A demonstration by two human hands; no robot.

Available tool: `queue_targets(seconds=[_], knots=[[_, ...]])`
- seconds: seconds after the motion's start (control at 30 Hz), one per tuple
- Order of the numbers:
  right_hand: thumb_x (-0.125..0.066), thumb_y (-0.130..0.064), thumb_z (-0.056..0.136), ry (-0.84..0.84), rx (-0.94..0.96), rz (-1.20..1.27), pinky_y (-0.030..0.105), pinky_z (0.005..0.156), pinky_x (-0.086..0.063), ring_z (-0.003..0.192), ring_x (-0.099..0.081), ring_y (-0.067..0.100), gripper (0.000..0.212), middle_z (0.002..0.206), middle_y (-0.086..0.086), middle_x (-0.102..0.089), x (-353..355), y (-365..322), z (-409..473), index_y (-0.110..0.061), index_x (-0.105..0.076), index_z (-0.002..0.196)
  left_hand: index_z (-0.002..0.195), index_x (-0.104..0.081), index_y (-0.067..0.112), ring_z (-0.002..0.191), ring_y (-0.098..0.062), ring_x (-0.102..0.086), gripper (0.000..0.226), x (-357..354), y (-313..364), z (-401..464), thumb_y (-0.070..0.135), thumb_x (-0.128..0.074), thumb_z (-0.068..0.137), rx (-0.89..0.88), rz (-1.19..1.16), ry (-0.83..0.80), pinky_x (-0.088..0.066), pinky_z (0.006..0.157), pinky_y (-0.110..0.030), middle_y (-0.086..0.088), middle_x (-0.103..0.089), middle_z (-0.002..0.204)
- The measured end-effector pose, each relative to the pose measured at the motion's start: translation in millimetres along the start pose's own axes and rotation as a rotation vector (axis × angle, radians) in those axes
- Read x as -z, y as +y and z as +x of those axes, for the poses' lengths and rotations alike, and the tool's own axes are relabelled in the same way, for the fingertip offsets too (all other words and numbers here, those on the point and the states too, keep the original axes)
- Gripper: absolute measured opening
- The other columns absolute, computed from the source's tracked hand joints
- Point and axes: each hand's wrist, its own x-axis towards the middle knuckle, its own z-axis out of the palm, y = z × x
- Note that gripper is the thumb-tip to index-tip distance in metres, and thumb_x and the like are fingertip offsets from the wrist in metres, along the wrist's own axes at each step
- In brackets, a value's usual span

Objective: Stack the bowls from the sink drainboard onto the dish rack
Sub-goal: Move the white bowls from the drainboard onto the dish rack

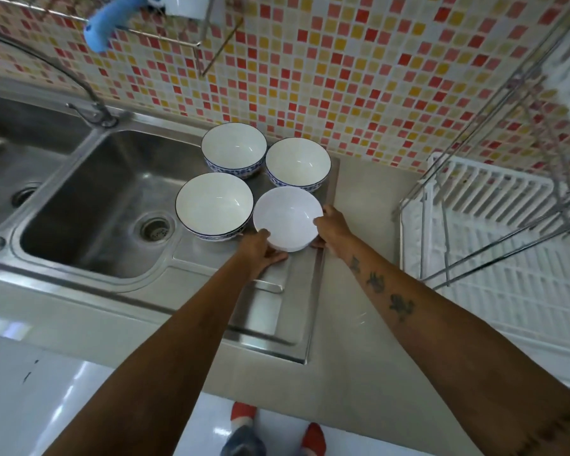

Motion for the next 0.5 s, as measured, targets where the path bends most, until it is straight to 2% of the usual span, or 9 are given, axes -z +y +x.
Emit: queue_targets(seconds=[0.1, 0.2, 0.27, 0.33, 0.4, 0.47, 0.5], knots=[[-0.036, 0.003, 0.086, -0.013, -0.009, 0.044, 0.046, 0.075, -0.053, 0.092, -0.052, 0.03, 0.042, 0.109, 0.01, -0.05, 3, -1, -3, -0.01, -0.051, 0.123, 0.144, -0.034, 0.004, 0.113, -0.039, -0.049, 0.048, 2, 1, -6, 0.002, -0.037, 0.096, -0.018, -0.014, -0.043, -0.048, 0.089, -0.051, -0.022, -0.047, 0.125], [-0.039, 0.001, 0.086, -0.022, 0.021, 0.058, 0.037, 0.064, -0.051, 0.093, -0.054, 0.032, 0.04, 0.111, 0.011, -0.052, 10, -8, -10, -0.011, -0.052, 0.121, 0.143, -0.034, 0.005, 0.114, -0.039, -0.048, 0.049, -3, 11, -21, -0.003, -0.034, 0.095, -0.017, -0.062, -0.089, -0.044, 0.099, -0.055, -0.02, -0.045, 0.125], [-0.043, -0.002, 0.086, -0.027, 0.072, 0.064, 0.037, 0.067, -0.053, 0.103, -0.057, 0.034, 0.039, 0.116, 0.011, -0.055, 17, -20, -17, -0.012, -0.053, 0.122, 0.145, -0.033, 0.007, 0.119, -0.041, -0.047, 0.052, -5, 21, -33, -0.003, -0.037, 0.094, -0.013, -0.126, -0.144, -0.045, 0.1, -0.057, -0.021, -0.043, 0.133], [-0.045, -0.005, 0.089, -0.031, 0.15, 0.089, 0.042, 0.08, -0.055, 0.114, -0.054, 0.034, 0.041, 0.126, 0.011, -0.055, 23, -40, -29, -0.013, -0.051, 0.129, 0.145, -0.036, 0.012, 0.128, -0.043, -0.047, 0.053, -7, 37, -49, 0.006, -0.045, 0.093, -0.033, -0.22, -0.25, -0.054, 0.089, -0.055, -0.021, -0.042, 0.145], [-0.046, -0.006, 0.092, -0.009, 0.237, 0.117, 0.044, 0.09, -0.054, 0.118, -0.052, 0.032, 0.044, 0.135, 0.01, -0.052, 31, -65, -45, -0.015, -0.047, 0.135, 0.138, -0.046, 0.016, 0.122, -0.042, -0.057, 0.042, -12, 58, -67, 0.021, -0.047, 0.097, -0.033, -0.335, -0.374, -0.058, 0.077, -0.053, -0.017, -0.055, 0.138], [-0.046, -0.006, 0.093, 0.012, 0.333, 0.123, 0.043, 0.095, -0.052, 0.116, -0.051, 0.026, 0.045, 0.138, 0.01, -0.05, 39, -92, -66, -0.014, -0.045, 0.137, 0.134, -0.051, 0.022, 0.114, -0.037, -0.063, 0.038, -16, 78, -84, 0.034, -0.05, 0.098, -0.124, -0.403, -0.454, -0.059, 0.078, -0.055, -0.012, -0.062, 0.13], [-0.044, -0.004, 0.093, 0.015, 0.385, 0.131, 0.04, 0.092, -0.052, 0.113, -0.05, 0.023, 0.044, 0.138, 0.009, -0.05, 43, -105, -80, -0.014, -0.046, 0.136, 0.137, -0.048, 0.025, 0.12, -0.036, -0.059, 0.043, -17, 91, -92, 0.041, -0.05, 0.098, -0.19, -0.38, -0.481, -0.056, 0.084, -0.058, -0.01, -0.057, 0.137]])
